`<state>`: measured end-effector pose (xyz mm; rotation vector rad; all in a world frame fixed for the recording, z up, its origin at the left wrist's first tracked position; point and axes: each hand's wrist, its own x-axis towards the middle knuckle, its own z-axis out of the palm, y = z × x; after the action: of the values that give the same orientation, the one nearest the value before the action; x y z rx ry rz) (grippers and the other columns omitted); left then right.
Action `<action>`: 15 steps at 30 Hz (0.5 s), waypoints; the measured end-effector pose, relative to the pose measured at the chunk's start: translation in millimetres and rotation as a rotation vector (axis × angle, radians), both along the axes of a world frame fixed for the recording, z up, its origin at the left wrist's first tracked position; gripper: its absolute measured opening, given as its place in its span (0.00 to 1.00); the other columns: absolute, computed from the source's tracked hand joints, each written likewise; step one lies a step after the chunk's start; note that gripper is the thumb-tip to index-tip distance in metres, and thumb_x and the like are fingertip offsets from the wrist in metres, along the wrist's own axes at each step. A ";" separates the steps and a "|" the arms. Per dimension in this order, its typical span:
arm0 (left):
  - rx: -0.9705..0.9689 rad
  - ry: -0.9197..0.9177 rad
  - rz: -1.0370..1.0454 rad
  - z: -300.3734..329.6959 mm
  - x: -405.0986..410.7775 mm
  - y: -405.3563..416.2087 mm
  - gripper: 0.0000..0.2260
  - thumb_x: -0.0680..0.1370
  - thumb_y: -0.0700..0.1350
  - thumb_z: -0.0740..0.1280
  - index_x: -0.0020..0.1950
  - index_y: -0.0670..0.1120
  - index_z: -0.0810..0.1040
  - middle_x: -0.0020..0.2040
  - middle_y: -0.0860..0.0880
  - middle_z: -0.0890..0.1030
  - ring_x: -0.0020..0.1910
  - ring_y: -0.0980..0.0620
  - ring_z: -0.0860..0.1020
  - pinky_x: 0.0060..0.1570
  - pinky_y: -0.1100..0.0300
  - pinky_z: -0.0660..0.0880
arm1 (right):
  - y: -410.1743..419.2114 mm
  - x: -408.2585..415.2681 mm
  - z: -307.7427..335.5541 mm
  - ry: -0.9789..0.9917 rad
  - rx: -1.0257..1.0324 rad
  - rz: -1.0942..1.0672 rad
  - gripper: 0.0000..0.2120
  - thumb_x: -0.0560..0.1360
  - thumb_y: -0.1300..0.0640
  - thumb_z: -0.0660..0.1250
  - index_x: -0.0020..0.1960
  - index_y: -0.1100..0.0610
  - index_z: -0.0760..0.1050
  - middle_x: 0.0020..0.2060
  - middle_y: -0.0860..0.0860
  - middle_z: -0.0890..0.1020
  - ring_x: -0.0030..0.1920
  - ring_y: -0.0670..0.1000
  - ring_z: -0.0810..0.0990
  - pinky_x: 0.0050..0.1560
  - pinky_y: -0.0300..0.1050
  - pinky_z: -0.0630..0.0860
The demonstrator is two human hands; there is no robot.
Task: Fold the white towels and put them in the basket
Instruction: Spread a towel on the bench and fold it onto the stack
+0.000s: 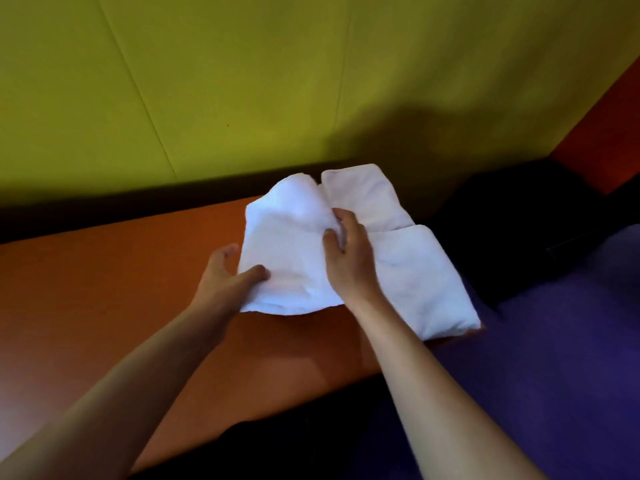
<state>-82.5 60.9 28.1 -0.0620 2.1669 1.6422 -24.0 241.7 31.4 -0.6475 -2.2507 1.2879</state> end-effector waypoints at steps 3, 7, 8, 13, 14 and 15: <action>0.098 0.213 -0.146 20.7 32.8 28.8 0.29 0.72 0.49 0.71 0.72 0.56 0.68 0.58 0.46 0.80 0.51 0.45 0.81 0.48 0.50 0.79 | 41.4 32.9 21.7 -0.005 -0.010 -0.067 0.17 0.79 0.53 0.60 0.67 0.51 0.72 0.59 0.51 0.79 0.57 0.51 0.78 0.55 0.45 0.74; 0.142 0.332 -0.414 24.6 72.3 66.9 0.28 0.76 0.50 0.71 0.73 0.62 0.64 0.51 0.53 0.78 0.44 0.57 0.78 0.39 0.68 0.74 | 95.5 80.3 39.2 0.023 0.055 -0.176 0.17 0.77 0.56 0.64 0.66 0.50 0.73 0.56 0.46 0.80 0.55 0.48 0.78 0.53 0.42 0.74; 0.122 0.346 -0.454 25.2 82.0 76.3 0.28 0.78 0.50 0.71 0.74 0.64 0.63 0.56 0.54 0.77 0.48 0.57 0.78 0.42 0.69 0.74 | 105.8 91.7 41.1 0.007 0.067 -0.192 0.17 0.78 0.56 0.64 0.65 0.48 0.73 0.55 0.46 0.80 0.54 0.48 0.78 0.51 0.43 0.74; -0.390 0.558 -0.732 1.3 119.6 109.3 0.21 0.84 0.57 0.55 0.78 0.60 0.60 0.71 0.49 0.71 0.62 0.46 0.72 0.64 0.51 0.70 | 143.6 126.8 4.5 -0.313 0.265 -0.217 0.20 0.79 0.51 0.63 0.71 0.46 0.67 0.60 0.55 0.76 0.57 0.58 0.77 0.54 0.51 0.76; -0.525 0.612 -0.778 -8.6 125.6 110.2 0.22 0.84 0.59 0.48 0.79 0.61 0.57 0.73 0.46 0.68 0.63 0.42 0.70 0.65 0.47 0.69 | 145.3 130.8 -4.8 -0.393 0.298 -0.218 0.22 0.80 0.50 0.62 0.73 0.46 0.65 0.62 0.58 0.75 0.58 0.61 0.77 0.56 0.54 0.75; -0.619 0.637 -0.810 -16.3 131.1 109.2 0.24 0.82 0.60 0.43 0.79 0.63 0.53 0.75 0.44 0.64 0.64 0.39 0.69 0.65 0.43 0.69 | 145.3 133.6 -12.0 -0.427 0.310 -0.222 0.22 0.80 0.50 0.61 0.74 0.46 0.65 0.63 0.59 0.73 0.59 0.62 0.76 0.58 0.56 0.75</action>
<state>48.6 170.1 11.7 1.1277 2.5338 0.5350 109.6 386.9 19.5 -1.0965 -2.5472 0.7212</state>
